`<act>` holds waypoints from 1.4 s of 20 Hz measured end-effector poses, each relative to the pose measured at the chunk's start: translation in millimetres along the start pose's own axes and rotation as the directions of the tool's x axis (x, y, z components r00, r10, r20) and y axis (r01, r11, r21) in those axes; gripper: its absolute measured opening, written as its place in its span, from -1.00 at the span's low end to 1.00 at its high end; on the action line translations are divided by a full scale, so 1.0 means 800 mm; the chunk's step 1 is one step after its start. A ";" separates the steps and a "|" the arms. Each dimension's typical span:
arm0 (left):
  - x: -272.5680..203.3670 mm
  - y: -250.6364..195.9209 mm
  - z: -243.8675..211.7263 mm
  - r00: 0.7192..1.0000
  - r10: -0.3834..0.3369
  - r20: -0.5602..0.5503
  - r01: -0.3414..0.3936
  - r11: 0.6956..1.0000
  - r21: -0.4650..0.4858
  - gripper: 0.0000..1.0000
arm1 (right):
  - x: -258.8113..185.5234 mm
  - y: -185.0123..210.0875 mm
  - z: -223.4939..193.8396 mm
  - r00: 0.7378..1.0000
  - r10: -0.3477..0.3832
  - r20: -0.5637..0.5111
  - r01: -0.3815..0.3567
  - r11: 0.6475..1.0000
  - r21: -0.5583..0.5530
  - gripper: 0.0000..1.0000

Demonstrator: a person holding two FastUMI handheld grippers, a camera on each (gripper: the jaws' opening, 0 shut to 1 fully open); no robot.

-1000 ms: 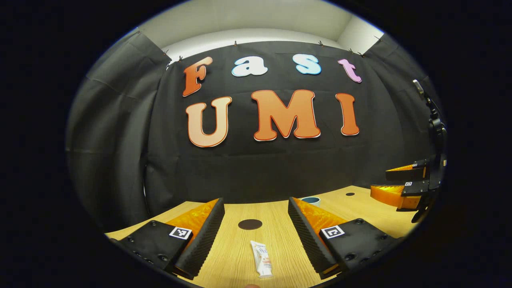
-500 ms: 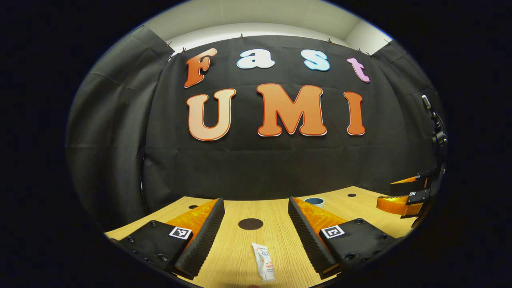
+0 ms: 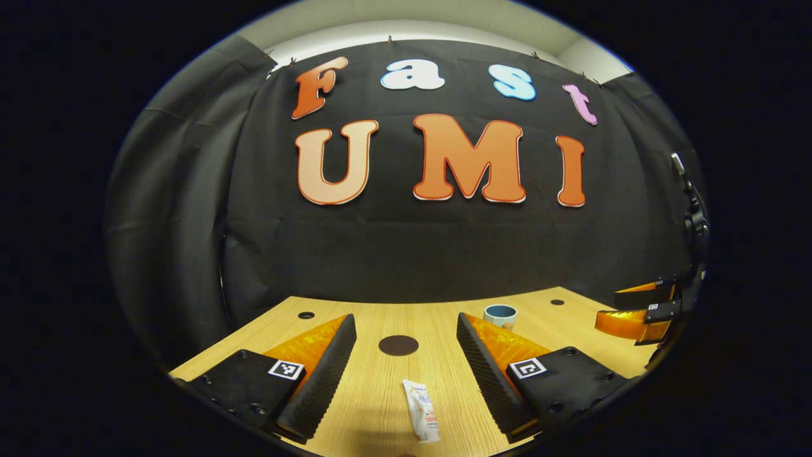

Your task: Put the toothbrush and toothpaste on the desktop into the cup, then pick up the cup and place it on the coaster on the desktop.

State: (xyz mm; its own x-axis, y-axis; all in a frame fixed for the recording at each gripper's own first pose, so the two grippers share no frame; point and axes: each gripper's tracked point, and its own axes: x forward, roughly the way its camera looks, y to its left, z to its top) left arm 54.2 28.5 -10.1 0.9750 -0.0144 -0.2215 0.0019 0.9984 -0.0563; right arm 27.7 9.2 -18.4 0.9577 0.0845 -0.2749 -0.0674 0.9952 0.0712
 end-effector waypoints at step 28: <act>0.035 -0.030 -0.175 0.674 -0.113 -0.730 0.088 0.993 -0.072 0.97 | 0.008 0.041 -0.028 0.728 0.118 -0.675 -0.076 0.993 0.092 0.51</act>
State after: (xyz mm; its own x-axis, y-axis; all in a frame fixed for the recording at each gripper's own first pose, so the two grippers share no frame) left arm 50.2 -3.8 -151.3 0.4944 -0.1624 -0.8539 0.0720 0.9867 -0.1460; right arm 25.5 43.5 -39.6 0.5006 0.2126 -0.8392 -0.1141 0.9771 0.1796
